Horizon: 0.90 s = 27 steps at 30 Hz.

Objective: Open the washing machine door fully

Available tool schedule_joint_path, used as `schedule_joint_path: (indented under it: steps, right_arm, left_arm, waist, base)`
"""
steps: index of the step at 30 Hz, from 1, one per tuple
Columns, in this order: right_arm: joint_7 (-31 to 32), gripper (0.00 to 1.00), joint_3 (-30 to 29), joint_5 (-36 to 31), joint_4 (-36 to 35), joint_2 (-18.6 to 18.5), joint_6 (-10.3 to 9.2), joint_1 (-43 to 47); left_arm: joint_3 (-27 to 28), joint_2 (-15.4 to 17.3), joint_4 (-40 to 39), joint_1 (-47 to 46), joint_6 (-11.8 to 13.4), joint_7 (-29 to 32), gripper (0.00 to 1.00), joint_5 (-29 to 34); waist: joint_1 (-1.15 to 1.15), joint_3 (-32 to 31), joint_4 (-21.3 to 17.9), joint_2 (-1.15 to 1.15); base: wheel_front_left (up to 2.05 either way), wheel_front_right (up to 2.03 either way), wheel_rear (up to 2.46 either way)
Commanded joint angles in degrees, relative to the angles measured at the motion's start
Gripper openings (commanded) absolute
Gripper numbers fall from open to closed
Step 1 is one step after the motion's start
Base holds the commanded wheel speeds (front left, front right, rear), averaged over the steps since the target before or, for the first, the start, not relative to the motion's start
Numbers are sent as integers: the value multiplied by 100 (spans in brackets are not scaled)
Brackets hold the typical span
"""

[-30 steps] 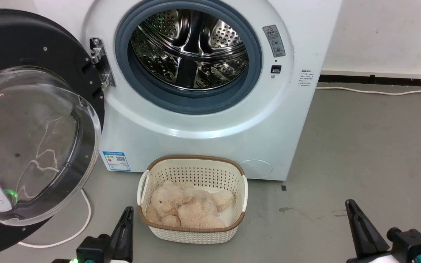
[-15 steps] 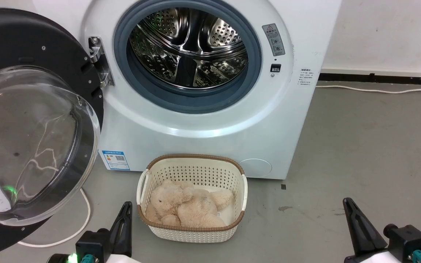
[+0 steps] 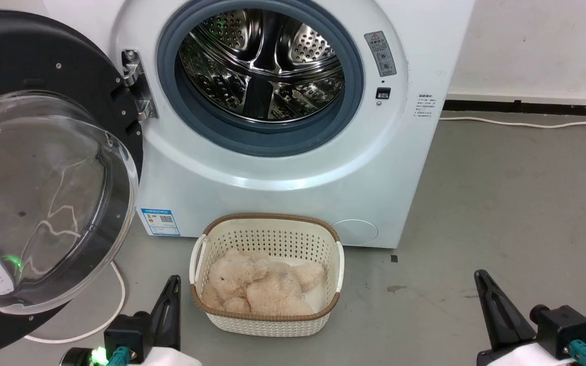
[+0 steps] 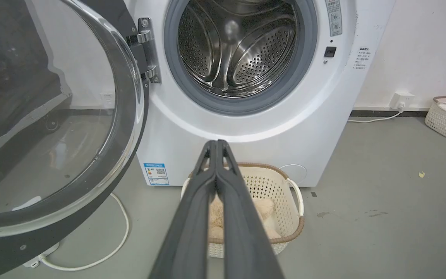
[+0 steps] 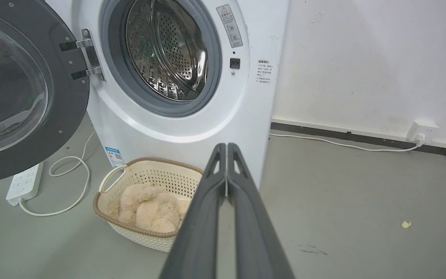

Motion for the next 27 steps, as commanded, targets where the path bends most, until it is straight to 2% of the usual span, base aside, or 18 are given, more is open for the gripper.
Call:
schedule_joint_path:
  steps: [1,27]
  right_arm:
    - [24,0,14,-52,16,1,-3,-93]
    - [267,0,67,-153,30,2,-4,-267]
  left_arm:
    - [43,-41,-24,-99,-45,37,0,56]
    - [337,-228,-73,-226,-210,300,0,374]
  waist:
    - [0,2,-1,0]
    - [0,48,-21,0]
  base:
    - [0,0,0]
    - [0,0,0]
